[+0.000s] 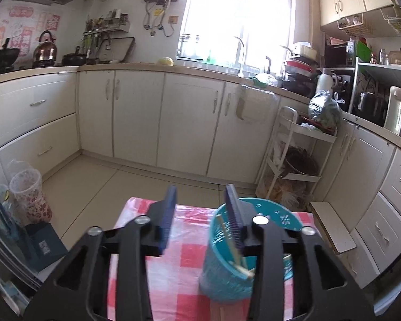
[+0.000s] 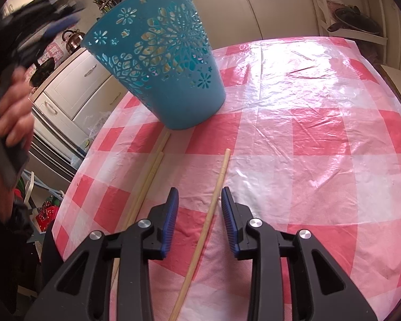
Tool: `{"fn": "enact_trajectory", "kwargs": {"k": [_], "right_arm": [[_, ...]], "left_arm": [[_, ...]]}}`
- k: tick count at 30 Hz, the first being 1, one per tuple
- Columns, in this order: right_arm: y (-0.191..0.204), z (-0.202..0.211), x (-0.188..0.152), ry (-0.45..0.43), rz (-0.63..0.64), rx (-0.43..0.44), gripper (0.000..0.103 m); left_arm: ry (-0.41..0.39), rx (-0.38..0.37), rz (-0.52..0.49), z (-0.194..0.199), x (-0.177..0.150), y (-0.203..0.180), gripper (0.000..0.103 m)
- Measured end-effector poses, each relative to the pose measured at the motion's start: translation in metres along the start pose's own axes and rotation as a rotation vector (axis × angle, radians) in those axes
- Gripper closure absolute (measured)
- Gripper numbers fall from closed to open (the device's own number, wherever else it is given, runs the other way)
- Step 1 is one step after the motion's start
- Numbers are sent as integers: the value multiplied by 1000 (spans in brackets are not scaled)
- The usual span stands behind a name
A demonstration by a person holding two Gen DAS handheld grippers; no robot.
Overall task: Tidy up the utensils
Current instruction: 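Lift the stick over the basket with the left gripper and release, then grasp a loose wooden stick on the cloth with the right gripper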
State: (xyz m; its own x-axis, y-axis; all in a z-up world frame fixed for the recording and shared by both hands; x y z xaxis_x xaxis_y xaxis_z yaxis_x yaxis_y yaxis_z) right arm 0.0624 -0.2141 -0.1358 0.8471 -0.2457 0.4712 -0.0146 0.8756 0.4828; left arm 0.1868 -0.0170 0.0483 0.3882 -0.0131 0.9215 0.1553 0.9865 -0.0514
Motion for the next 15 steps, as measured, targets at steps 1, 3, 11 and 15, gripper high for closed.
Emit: {"fn": "enact_trajectory", "kwargs": {"k": [1, 3, 11, 15], "right_arm": [[-2, 1, 0, -2, -12, -1, 70], [-3, 1, 1, -6, -20, -15, 70], [25, -13, -4, 10, 234, -211, 90], [26, -12, -6, 100, 310, -189, 95]], "left_arm": [[-4, 28, 16, 8, -8, 12, 45], [40, 52, 50, 13, -32, 36, 44], [280, 36, 198, -20, -132, 85, 45], [308, -4, 178, -27, -151, 72, 44]]}}
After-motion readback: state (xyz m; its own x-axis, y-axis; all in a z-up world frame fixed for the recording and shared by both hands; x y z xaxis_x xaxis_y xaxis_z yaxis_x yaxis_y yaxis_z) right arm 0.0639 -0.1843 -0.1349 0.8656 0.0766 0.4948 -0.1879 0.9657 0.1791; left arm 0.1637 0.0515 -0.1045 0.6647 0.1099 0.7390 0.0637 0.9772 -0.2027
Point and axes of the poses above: each gripper's, at about its wrist camera, not at the fingertips, and z roughly against the way its jaws point, y to its left, x to its top, the point moved 5 cm from there along -z, roughly the way its jaws point, and after that the axes turned 7 degrees about -z, right-handed, at the moved point
